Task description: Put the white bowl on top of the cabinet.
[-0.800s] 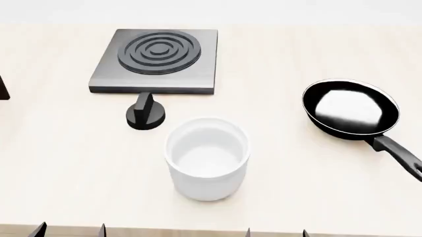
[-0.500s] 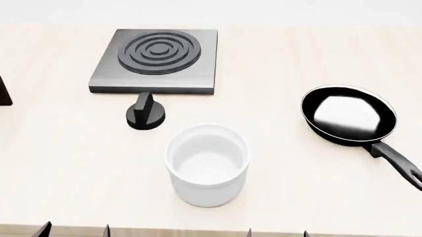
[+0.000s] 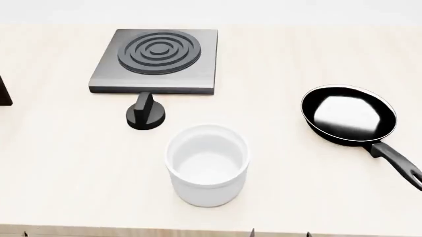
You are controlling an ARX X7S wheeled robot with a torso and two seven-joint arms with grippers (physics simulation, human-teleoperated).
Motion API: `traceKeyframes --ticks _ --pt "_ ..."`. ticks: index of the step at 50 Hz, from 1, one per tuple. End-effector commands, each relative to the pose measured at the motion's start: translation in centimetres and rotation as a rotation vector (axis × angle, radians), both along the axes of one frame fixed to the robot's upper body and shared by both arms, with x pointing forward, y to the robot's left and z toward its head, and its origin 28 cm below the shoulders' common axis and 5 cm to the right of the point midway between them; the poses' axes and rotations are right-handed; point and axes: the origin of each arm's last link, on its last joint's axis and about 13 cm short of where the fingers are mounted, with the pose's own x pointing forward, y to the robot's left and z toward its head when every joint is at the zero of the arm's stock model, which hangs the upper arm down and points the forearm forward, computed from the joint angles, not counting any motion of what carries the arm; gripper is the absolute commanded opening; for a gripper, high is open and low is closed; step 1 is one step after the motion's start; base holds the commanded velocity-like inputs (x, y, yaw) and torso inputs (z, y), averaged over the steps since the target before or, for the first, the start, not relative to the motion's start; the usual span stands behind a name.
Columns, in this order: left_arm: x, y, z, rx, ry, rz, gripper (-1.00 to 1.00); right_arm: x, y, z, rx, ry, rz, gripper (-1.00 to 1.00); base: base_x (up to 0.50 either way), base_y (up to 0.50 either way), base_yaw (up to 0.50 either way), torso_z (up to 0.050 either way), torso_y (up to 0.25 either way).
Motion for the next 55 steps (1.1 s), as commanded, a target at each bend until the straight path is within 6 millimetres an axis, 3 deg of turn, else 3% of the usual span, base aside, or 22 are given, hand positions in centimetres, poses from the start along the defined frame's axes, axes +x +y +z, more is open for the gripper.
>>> traceKeyframes --ticks 1,2,3,13,22,33,41,49,51,55 --pt "-4.1 4.2 0.3 -0.023 -0.075 0.270 1.00 0.1 0.0 0.0 0.010 0.003 -0.008 1.00 0.00 0.00 0.00 0.000 0.000" --pt "-7.5 5.7 0.4 -0.133 -0.142 0.591 1.00 0.2 0.1 -0.1 0.003 0.012 -0.016 1.00 0.00 0.00 0.00 0.000 0.000" --pt "-8.2 7.1 0.8 -0.107 -0.160 0.659 1.00 0.2 0.1 -0.1 0.004 0.012 -0.016 1.00 0.00 0.00 0.00 0.000 0.000" --pt "-8.4 7.3 0.6 -0.121 -0.156 0.692 1.00 0.2 0.0 -0.1 0.007 0.014 -0.020 1.00 0.00 0.00 0.00 0.000 0.000" --pt "-11.1 8.5 0.9 -0.179 -0.198 0.865 1.00 0.2 0.0 0.0 0.012 0.013 -0.027 1.00 0.00 0.00 0.00 0.000 0.000" --pt "-13.0 9.1 0.9 -0.219 -0.240 1.068 1.00 0.2 0.0 0.0 0.017 0.008 -0.031 1.00 0.00 0.00 0.00 0.000 0.000" --pt "-13.4 9.2 0.9 -0.208 -0.233 1.063 1.00 0.3 0.0 0.1 0.013 0.020 -0.059 1.00 0.00 0.00 0.00 0.000 0.000" --pt "-13.2 9.2 0.8 -0.213 -0.229 1.058 1.00 1.2 0.0 0.0 -0.056 0.175 -0.199 1.00 0.00 0.00 0.00 0.000 0.000" --pt "-13.2 9.2 0.8 -0.213 -0.229 1.057 1.00 1.6 0.3 0.8 -0.089 0.231 -0.235 1.00 0.00 0.00 0.00 0.000 0.000" --pt "-13.2 9.2 0.7 -0.220 -0.229 1.056 1.00 1.4 0.3 2.8 -0.118 0.173 -0.222 1.00 0.00 0.00 0.00 0.000 0.000"
